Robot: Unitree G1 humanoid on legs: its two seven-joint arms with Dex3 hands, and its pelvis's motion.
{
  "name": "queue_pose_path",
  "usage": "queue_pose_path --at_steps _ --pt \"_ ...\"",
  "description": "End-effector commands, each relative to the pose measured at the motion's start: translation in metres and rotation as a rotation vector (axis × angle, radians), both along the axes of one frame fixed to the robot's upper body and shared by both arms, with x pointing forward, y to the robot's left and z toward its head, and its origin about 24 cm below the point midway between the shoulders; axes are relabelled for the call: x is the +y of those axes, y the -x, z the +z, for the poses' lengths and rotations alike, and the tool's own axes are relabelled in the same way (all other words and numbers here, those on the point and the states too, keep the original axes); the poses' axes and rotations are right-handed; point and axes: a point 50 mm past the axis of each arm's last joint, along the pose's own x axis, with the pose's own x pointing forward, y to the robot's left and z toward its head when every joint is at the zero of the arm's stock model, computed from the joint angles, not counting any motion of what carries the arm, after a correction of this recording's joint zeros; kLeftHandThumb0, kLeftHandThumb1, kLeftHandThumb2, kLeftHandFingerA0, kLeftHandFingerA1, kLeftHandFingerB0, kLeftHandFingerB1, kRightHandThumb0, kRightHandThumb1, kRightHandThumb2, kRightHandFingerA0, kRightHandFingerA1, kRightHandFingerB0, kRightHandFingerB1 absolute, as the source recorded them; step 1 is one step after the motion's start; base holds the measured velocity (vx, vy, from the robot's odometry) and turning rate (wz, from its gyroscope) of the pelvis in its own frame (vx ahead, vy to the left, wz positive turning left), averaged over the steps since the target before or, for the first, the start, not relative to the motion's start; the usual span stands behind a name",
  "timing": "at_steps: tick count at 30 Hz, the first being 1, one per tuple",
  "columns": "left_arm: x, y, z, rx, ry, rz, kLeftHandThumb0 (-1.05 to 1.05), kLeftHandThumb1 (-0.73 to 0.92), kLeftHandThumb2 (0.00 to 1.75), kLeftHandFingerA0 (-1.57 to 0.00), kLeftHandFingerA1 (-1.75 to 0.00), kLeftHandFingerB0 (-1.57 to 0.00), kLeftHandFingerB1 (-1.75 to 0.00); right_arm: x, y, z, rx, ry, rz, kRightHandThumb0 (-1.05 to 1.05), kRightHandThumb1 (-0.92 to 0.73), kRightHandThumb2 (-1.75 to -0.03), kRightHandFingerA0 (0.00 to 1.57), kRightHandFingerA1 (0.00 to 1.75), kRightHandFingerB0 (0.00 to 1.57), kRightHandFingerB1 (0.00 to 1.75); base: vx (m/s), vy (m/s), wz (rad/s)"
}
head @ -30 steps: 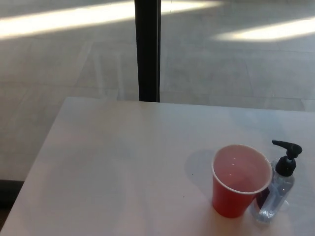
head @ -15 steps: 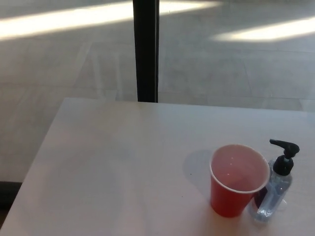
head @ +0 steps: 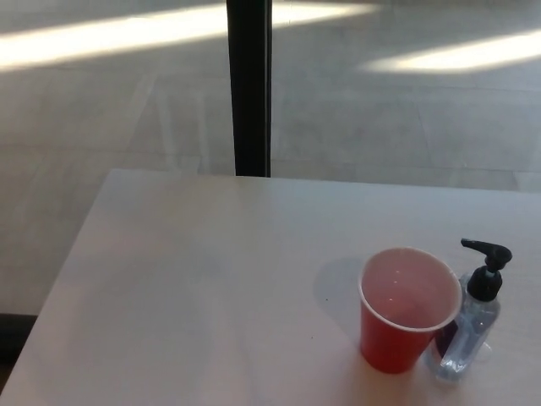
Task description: The robot uses its right hand fist to press the hand soap kept in the middle of the table to get liquid hand soap out
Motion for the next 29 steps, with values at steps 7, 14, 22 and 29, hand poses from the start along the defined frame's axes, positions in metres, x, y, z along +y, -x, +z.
queue_pose_path --at_steps 7,14,22,29 --pt "0.01 -0.003 0.009 0.0 -0.036 0.014 -0.25 0.49 0.97 -0.71 -0.86 -0.54 -0.77 0.018 0.036 -0.091 0.256 -0.194 -0.141 -0.29 -0.76 -0.62 0.82 0.97 0.63 0.8 0.0 0.0 0.0" --pt "0.01 -0.001 0.009 -0.001 -0.053 0.0 -0.26 0.48 1.0 -0.71 -0.86 -0.52 -0.76 0.022 0.039 -0.101 0.229 -0.224 -0.116 -0.31 -0.73 -0.6 0.71 0.84 0.63 0.82 0.0 0.0 0.0" --pt "0.009 -0.001 0.008 -0.01 -0.043 0.013 -0.26 0.49 0.98 -0.76 -0.89 -0.53 -0.77 0.02 0.038 -0.101 0.289 -0.228 -0.094 -0.31 -0.78 -0.62 0.64 0.82 0.49 0.63 0.0 0.0 0.0" --pt "0.01 0.0 0.008 -0.004 -0.042 0.022 -0.26 0.5 0.97 -0.74 -0.89 -0.52 -0.76 0.026 0.037 -0.106 0.34 -0.252 0.028 -0.28 -0.76 -0.62 0.86 0.77 0.43 0.54 0.0 0.0 0.0"
